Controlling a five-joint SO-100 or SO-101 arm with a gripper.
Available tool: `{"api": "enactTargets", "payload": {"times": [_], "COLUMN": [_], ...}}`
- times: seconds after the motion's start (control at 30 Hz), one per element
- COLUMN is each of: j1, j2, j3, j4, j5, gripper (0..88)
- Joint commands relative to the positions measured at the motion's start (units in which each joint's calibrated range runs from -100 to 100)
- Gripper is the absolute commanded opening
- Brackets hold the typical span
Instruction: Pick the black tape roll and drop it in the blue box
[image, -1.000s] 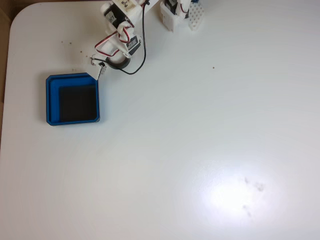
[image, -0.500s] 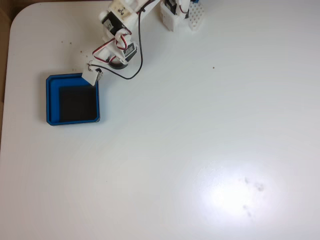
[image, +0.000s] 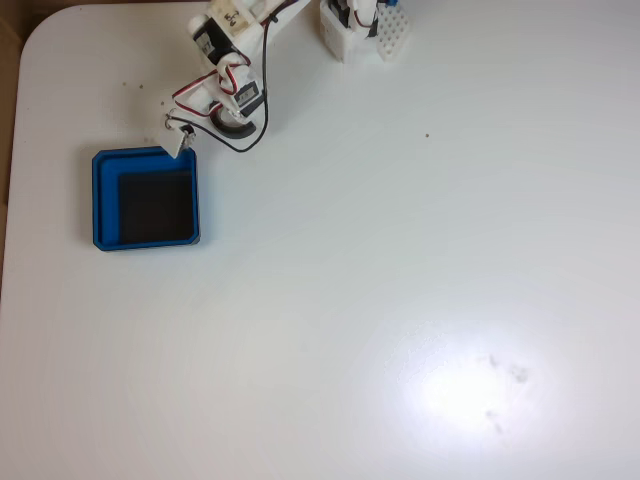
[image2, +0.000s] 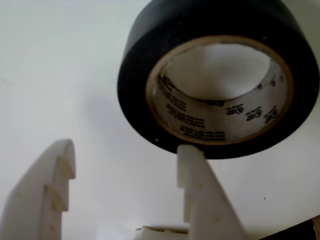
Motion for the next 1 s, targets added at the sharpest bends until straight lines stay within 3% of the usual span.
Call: {"api": "enactTargets", "payload": {"times": [0.0, 0.27, 0.53, 0.97], "j1": [0.5, 0.2, 0.5, 0.6], "j2": [-0.1, 0.2, 4.5, 8.0], "j3": [-3.7, -3.8, -3.9, -3.6], "j4": [-0.7, -1.6, -12.8, -13.0], "j5": [-5.7, -6.8, -6.6, -6.6], "gripper": [18.9, 18.9, 18.9, 18.9]}}
